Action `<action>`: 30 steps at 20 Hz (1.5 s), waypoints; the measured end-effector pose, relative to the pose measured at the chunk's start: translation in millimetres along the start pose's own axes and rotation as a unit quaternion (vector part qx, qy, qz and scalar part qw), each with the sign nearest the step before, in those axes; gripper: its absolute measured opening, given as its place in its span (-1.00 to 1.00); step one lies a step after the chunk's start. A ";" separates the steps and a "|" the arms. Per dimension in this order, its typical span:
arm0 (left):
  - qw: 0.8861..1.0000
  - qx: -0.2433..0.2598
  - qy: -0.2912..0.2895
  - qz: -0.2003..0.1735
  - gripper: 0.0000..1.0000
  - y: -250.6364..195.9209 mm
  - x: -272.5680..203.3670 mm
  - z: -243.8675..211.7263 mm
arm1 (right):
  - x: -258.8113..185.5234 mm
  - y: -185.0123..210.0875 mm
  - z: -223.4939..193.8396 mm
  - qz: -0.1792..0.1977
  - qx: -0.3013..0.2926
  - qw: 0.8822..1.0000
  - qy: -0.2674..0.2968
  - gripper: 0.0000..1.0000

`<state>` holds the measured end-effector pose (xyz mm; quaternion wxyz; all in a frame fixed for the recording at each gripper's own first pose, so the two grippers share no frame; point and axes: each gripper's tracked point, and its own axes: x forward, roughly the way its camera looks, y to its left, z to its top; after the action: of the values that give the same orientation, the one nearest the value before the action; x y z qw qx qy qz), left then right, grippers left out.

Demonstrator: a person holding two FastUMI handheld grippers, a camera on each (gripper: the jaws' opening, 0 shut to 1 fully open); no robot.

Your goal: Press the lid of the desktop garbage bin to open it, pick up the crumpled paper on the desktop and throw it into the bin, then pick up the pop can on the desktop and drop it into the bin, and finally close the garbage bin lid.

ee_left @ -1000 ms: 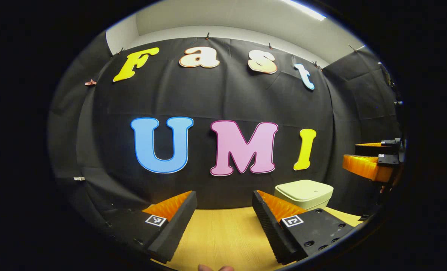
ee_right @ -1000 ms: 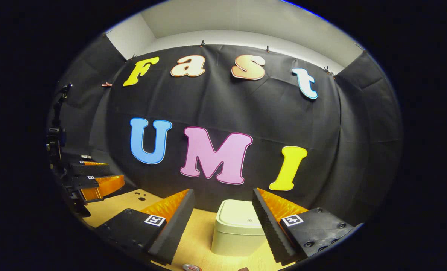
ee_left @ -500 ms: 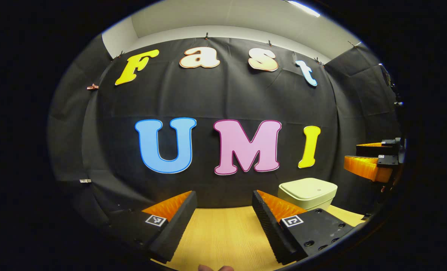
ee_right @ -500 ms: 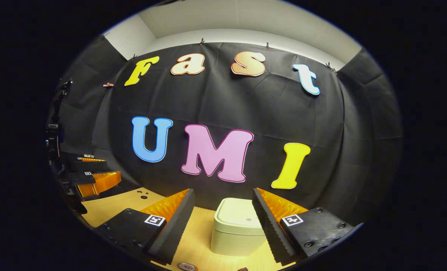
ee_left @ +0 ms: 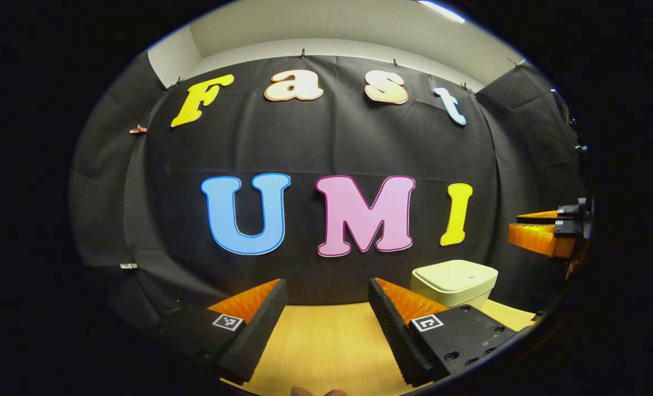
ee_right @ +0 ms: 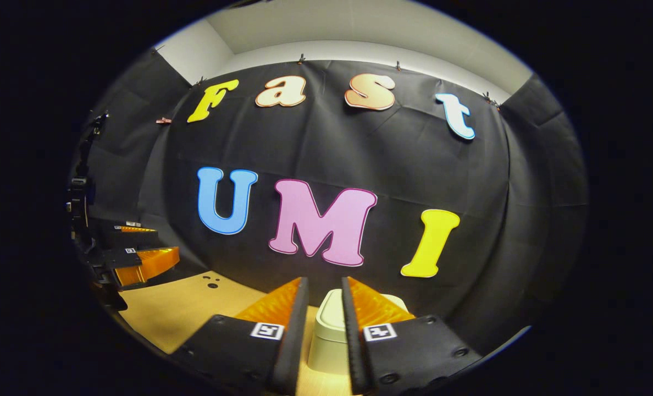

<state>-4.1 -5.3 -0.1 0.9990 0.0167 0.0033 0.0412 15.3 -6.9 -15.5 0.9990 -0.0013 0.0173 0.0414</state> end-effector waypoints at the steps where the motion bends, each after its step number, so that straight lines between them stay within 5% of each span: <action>1: 1.000 -0.001 0.000 0.000 0.91 -0.2 1.1 0.6 | 0.2 0.0 -1.0 0.004 0.002 1.000 0.003 -0.54; 2: 1.000 -0.001 0.000 0.002 0.90 -0.1 2.1 -0.9 | -1.2 -0.2 0.7 0.007 0.005 1.000 -0.001 -0.85; 3: 1.000 -0.001 -0.001 0.002 0.90 0.1 3.1 -0.3 | -0.9 0.4 2.9 0.014 0.011 1.000 -0.003 -0.89; 11: 1.000 0.002 -0.004 0.005 0.91 -2.8 9.6 -2.6 | 32.6 -26.7 -0.1 0.048 0.016 0.996 0.078 -0.90; 14: 1.000 0.001 -0.004 0.008 0.91 -2.9 13.0 -5.0 | 51.9 -54.0 1.4 0.031 0.024 0.995 0.094 -0.89; 30: 1.000 0.003 0.003 0.019 0.91 -2.2 15.7 -11.4 | 126.0 -84.0 -111.9 0.054 0.063 0.958 0.274 -0.89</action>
<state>11.7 -5.8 -11.7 0.9980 0.0191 0.0063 0.0601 143.8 -80.7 -131.6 0.9502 0.0516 0.2931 0.0922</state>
